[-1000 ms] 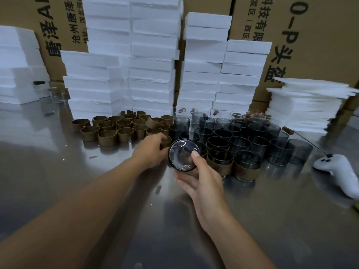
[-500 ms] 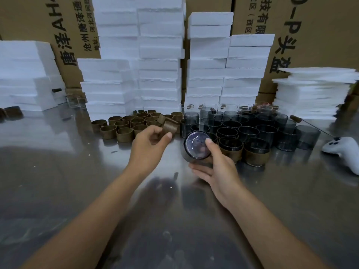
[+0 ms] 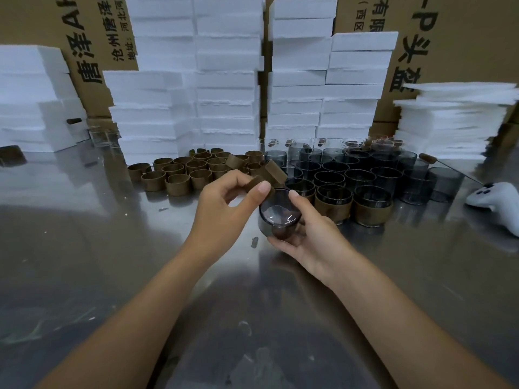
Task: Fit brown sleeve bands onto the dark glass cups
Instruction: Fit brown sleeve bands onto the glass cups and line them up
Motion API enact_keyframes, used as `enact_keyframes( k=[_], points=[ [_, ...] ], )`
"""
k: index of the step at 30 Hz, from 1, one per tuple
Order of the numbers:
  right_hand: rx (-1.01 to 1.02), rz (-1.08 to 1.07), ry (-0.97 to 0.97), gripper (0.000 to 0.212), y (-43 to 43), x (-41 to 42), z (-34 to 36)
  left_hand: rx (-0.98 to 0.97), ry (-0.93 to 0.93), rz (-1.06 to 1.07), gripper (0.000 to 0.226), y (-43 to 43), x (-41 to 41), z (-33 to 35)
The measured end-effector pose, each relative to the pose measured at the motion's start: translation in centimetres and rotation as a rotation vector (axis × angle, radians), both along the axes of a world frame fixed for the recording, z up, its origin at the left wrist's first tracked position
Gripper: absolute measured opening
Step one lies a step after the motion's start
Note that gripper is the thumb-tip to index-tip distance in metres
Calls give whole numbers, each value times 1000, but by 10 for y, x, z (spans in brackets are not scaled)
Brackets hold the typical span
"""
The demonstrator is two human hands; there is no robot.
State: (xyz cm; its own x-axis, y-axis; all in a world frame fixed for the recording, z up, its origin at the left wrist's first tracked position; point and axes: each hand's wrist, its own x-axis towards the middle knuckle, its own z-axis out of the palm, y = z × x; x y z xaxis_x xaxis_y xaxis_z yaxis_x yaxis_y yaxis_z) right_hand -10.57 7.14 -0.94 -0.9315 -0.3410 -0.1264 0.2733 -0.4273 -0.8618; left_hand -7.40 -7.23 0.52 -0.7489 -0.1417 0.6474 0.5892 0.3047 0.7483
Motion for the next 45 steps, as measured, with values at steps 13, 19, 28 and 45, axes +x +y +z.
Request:
enact_keyframes(
  k=[13,19,28,45],
  points=[
    [-158,74,-66,46,5,1,3,23,-48,-109,60,10,7,-3],
    [-95,72,-100,38,4,7,7,99,-152,-214,59,8,4,-4],
    [-55,77,-111,60,4,8,10,38,-193,-233,66,9,2,-7],
    [-15,154,-3,29,6,11,9,7,-192,-238,63,7,2,-11]
  ],
)
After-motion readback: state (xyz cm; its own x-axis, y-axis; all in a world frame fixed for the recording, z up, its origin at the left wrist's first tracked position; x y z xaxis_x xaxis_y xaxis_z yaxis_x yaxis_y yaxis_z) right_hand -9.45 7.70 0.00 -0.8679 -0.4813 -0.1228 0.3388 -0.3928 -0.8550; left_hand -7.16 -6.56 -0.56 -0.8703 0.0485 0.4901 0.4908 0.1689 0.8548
